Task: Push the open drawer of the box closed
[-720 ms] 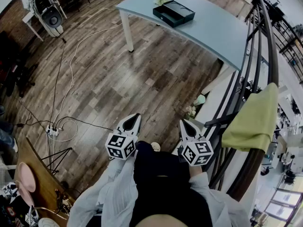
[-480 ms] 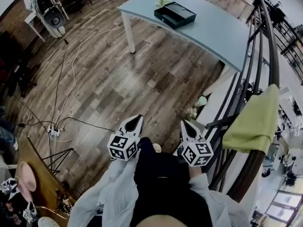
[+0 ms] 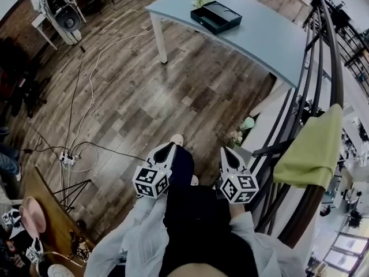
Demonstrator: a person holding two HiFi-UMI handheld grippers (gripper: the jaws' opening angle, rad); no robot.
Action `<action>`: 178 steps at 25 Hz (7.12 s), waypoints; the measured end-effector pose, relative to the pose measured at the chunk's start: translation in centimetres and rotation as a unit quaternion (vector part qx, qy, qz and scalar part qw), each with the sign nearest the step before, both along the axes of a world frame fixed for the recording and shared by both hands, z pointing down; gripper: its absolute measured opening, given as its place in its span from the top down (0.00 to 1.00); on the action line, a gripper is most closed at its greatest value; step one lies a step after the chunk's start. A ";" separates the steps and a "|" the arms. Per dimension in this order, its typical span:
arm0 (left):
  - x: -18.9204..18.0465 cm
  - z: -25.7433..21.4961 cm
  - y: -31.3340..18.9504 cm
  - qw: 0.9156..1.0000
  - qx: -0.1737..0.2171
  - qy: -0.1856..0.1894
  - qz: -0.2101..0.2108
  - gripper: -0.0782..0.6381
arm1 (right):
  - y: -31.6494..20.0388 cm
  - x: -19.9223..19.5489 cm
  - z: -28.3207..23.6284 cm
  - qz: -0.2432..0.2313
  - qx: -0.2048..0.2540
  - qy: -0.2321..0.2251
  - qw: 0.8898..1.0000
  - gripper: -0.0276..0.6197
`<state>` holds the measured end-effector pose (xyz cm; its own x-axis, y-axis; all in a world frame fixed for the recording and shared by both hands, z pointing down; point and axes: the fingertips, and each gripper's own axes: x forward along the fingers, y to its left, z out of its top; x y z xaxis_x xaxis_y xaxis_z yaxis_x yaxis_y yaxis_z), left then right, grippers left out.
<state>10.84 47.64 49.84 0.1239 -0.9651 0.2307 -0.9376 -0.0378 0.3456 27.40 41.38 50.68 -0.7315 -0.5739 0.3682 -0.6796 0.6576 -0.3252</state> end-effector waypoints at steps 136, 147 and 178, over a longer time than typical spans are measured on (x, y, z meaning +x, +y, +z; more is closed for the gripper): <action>-24.4 3.6 -67.5 0.979 -0.056 -0.093 0.173 0.86 | -60.0 -22.0 0.2 0.158 -0.060 0.007 0.986 0.95; -22.8 6.2 -70.0 0.967 -0.079 -0.099 0.219 0.86 | -58.9 -20.8 1.5 0.192 -0.088 0.029 0.977 0.95; -21.9 5.7 -71.2 0.968 -0.081 -0.086 0.223 0.87 | -57.6 -19.7 2.9 0.220 -0.118 0.038 0.967 0.95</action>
<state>-11.04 -23.56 55.50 0.4666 -0.7733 0.4294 -0.8845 -0.4108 0.2213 7.75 -16.24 53.57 -0.4003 -0.7172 0.5705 -0.9050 0.2117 -0.3689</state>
